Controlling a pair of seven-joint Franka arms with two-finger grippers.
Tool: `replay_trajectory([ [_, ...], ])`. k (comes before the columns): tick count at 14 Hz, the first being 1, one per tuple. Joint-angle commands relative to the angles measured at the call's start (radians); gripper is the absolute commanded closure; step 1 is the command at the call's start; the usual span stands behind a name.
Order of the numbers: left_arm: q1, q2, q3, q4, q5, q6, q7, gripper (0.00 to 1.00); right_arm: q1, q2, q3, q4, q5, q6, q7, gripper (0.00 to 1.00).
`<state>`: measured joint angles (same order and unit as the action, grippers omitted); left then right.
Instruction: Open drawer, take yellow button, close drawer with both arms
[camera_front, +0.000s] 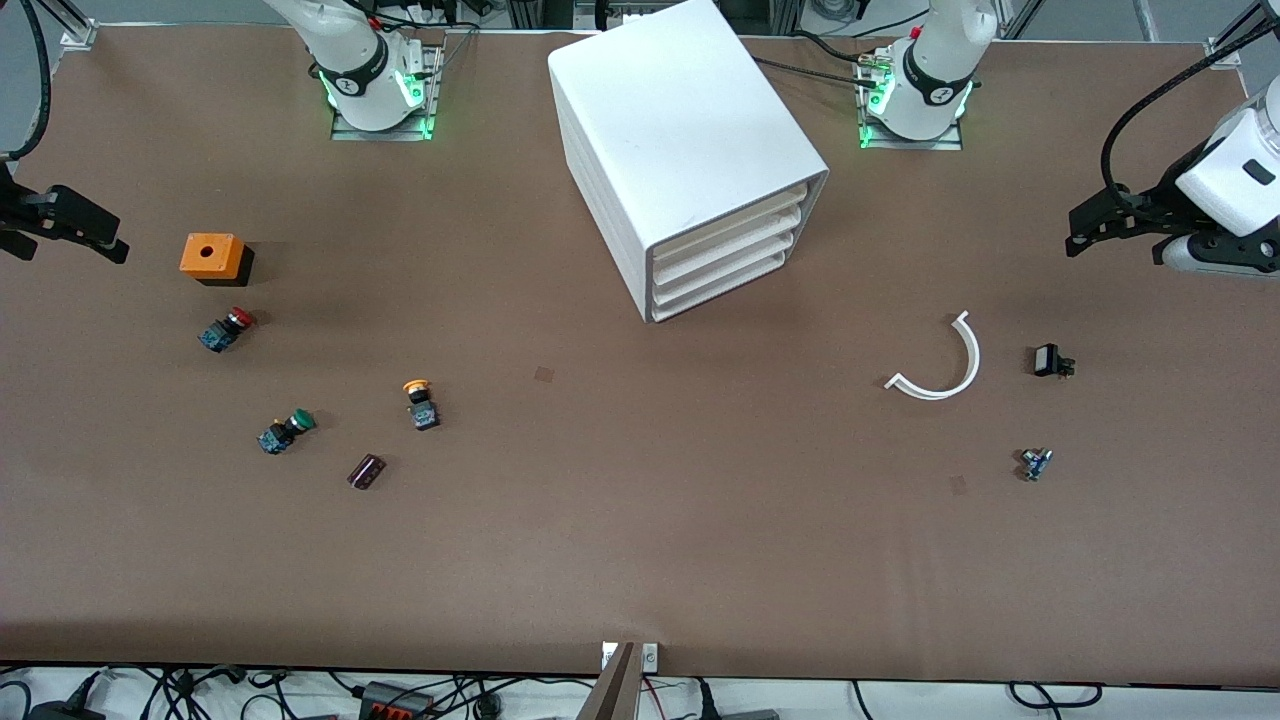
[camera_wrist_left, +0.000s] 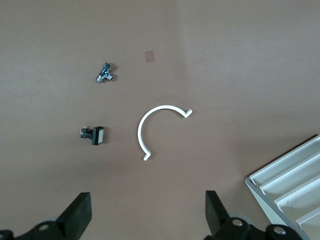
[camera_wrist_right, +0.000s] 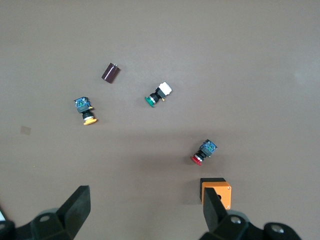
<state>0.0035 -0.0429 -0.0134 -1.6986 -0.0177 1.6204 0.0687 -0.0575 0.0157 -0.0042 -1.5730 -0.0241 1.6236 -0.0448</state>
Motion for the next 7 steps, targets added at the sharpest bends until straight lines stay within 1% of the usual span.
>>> replay_trajectory([
  [1,-0.002,-0.006,0.006,0.005,-0.001,-0.027,0.003,0.0,-0.015,-0.023,0.015,-0.03,-0.013,0.009,0.009,0.0],
  [7,-0.002,-0.008,-0.002,0.007,-0.001,-0.028,-0.001,0.0,-0.01,-0.017,0.016,-0.032,-0.01,0.01,0.014,0.0],
])
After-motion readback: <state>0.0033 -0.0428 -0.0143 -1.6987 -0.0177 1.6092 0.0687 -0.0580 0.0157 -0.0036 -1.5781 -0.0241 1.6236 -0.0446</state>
